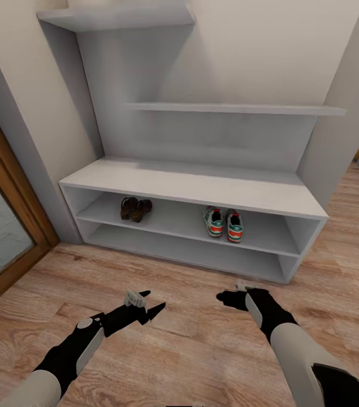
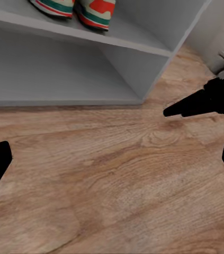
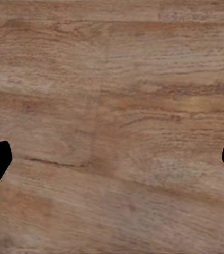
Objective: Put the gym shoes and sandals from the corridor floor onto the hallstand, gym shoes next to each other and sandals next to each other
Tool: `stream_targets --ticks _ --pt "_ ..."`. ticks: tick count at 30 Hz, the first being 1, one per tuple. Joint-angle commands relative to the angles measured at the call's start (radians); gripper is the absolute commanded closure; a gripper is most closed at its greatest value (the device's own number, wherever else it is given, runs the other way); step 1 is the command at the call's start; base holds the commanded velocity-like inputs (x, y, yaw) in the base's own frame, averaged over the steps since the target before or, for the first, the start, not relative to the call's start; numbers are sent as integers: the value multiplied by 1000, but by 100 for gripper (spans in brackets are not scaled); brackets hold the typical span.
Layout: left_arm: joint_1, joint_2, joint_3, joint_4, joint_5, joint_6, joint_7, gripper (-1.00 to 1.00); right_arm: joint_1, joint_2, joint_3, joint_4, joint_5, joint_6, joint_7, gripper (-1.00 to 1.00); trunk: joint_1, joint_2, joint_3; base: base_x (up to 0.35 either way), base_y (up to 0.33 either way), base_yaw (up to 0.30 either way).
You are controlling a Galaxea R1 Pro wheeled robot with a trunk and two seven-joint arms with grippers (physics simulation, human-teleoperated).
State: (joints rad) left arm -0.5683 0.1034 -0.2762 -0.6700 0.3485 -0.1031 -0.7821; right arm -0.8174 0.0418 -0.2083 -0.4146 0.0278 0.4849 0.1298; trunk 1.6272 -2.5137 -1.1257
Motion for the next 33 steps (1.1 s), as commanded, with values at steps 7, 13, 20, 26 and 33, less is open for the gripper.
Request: stream_targets --ticks 7,13,20,26,33 --pt "-1 4 7 1 6 -7 1 -100 0 1 -8 150 3 -67 169 -100 -3 1 26 0 0 0" --pt "-1 30 12 1 7 -7 1 -100 0 -2 -9 306 11 -226 425 -100 -6 3 50 0 0 0" --pt "-1 39 61 14 9 -7 5 -100 1 -2 -9 360 13 -277 521 -100 -9 4 77 0 0 0" --pt "-1 36 76 102 7 -7 26 -100 1 -1 -8 364 14 -285 528 -100 -12 6 100 0 0 0" --pt "-1 34 74 118 7 -7 70 -100 1 0 -8 365 13 -285 527 -100 -15 7 127 0 0 0"
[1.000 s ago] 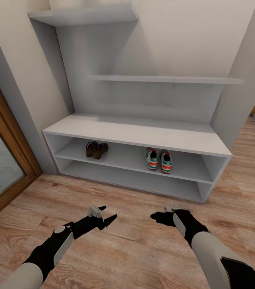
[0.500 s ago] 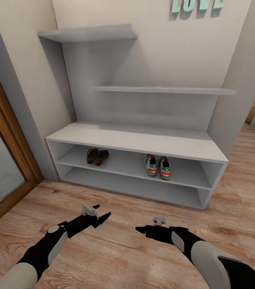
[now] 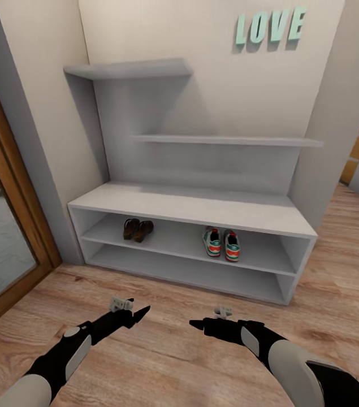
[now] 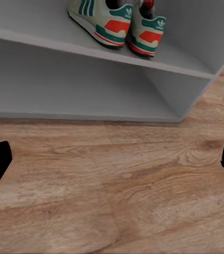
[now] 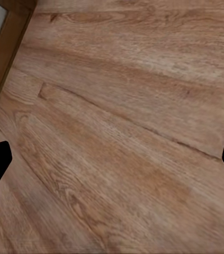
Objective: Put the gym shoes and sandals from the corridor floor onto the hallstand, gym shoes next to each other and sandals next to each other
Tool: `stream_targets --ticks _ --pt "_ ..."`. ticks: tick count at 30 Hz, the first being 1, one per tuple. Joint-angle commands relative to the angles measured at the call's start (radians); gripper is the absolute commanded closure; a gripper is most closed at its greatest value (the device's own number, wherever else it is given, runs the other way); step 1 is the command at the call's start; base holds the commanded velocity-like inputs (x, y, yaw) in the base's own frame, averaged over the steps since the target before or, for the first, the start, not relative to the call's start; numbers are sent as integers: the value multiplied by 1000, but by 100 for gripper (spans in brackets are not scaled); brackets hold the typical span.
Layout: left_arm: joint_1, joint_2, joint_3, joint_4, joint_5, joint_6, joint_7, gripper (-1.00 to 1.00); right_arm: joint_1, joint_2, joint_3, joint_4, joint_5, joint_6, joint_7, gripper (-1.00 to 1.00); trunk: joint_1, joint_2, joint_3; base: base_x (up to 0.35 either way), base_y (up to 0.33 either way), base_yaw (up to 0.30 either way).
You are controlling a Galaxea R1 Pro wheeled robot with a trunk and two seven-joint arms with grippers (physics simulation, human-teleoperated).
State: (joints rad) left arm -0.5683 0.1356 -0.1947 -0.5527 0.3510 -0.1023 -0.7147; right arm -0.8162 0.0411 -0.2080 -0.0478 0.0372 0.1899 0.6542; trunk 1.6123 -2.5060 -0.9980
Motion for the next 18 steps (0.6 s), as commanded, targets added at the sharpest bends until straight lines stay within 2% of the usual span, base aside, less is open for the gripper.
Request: stream_targets --ticks 1,11,18 --pt "-1 1 -8 9 5 -8 11 -100 0 0 -8 -2 4 10 2 -100 -1 0 3 0 0 0" --pt "-1 -3 -9 50 5 -11 30 -100 0 2 -7 1 4 9 1 -100 -5 2 42 0 0 0" --pt "-1 -18 -9 52 5 -11 30 -100 0 2 -7 3 3 9 1 -100 -8 4 69 0 0 0"
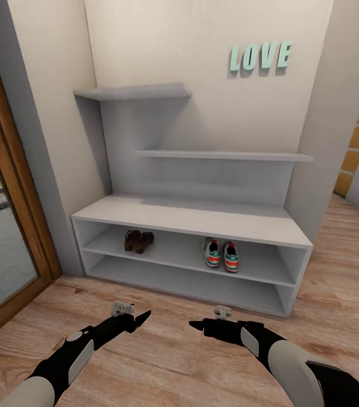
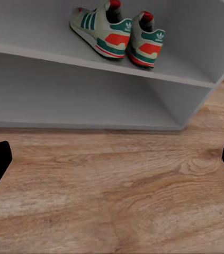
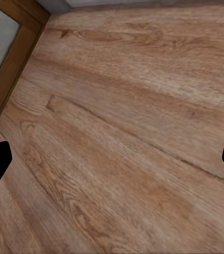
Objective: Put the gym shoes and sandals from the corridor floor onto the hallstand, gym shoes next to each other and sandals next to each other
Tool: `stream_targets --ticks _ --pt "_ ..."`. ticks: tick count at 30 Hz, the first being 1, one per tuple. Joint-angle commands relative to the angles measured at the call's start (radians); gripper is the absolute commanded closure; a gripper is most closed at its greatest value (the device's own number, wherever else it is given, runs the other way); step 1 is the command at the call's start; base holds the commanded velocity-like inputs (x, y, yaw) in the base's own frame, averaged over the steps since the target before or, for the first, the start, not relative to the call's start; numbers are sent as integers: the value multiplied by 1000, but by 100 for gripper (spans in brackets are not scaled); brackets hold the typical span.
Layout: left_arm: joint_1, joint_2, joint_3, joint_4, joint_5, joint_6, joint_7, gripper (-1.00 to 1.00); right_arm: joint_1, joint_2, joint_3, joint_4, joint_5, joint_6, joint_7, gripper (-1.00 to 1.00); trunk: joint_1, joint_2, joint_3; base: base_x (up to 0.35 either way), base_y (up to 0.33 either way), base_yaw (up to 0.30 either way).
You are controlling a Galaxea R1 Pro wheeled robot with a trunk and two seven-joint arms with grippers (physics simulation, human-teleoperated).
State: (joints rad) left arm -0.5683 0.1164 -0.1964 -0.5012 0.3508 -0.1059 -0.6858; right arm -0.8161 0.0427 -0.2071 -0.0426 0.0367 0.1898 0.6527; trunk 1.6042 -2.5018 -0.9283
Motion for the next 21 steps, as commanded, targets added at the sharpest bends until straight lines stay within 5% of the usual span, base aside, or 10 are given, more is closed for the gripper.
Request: stream_targets --ticks 1,9,21 --pt "-1 0 -8 1 5 -8 2 -100 0 0 -8 -2 4 10 2 -100 -1 0 3 0 0 0" --pt "-1 -7 -8 2 5 -8 2 -100 1 0 -9 -2 4 10 2 -100 -4 2 34 0 0 0" --pt "-1 -7 -8 3 5 -8 2 -100 2 0 -9 -2 3 10 2 -100 -50 86 72 0 0 0"
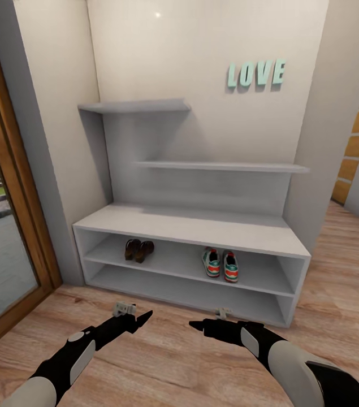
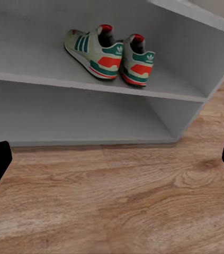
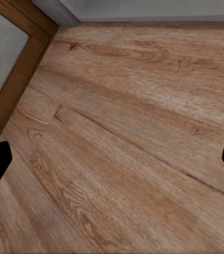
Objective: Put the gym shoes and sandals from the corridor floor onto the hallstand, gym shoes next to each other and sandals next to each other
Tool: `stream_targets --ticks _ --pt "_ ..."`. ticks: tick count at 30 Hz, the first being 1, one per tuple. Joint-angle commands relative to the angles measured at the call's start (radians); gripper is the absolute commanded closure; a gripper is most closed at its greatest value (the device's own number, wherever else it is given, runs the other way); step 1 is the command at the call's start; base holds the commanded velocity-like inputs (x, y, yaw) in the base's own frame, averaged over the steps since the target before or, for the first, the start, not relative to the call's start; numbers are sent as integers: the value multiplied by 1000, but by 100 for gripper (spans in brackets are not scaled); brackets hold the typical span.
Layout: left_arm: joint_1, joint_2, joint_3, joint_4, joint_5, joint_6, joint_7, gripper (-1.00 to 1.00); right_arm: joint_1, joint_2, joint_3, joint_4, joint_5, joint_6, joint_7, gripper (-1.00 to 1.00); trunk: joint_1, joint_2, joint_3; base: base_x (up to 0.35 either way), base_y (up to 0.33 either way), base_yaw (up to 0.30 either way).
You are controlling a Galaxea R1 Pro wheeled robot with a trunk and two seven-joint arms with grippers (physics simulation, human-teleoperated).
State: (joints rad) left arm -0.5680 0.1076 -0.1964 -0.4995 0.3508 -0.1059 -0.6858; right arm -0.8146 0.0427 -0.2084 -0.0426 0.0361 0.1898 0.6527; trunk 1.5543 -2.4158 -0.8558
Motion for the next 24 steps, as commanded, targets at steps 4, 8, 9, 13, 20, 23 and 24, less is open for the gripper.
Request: stream_targets --ticks 4,8,9,13,20,23,24 --pt "0 1 -8 1 5 -8 2 -100 0 0 -8 -2 4 10 2 -100 -16 28 12 0 0 0" --pt "0 1 -8 1 5 -8 2 -100 0 0 -8 -2 4 10 2 -100 -31 56 24 0 0 0" --pt "0 1 -8 1 5 -8 2 -100 0 0 -8 -2 4 10 2 -100 -35 63 27 0 0 0" --pt "0 1 -8 1 5 -8 2 -100 0 0 -8 -2 4 10 2 -100 -50 91 40 0 0 0" --pt "0 1 -8 1 5 -8 2 -100 0 0 -8 -2 4 10 2 -100 -77 140 58 0 0 0" --pt "0 1 -8 1 5 -8 2 -100 0 0 -8 -2 4 10 2 -100 -88 161 63 0 0 0" --pt "0 1 -8 1 5 -8 2 -100 0 0 -7 -2 4 10 2 -100 -92 168 64 0 0 0"
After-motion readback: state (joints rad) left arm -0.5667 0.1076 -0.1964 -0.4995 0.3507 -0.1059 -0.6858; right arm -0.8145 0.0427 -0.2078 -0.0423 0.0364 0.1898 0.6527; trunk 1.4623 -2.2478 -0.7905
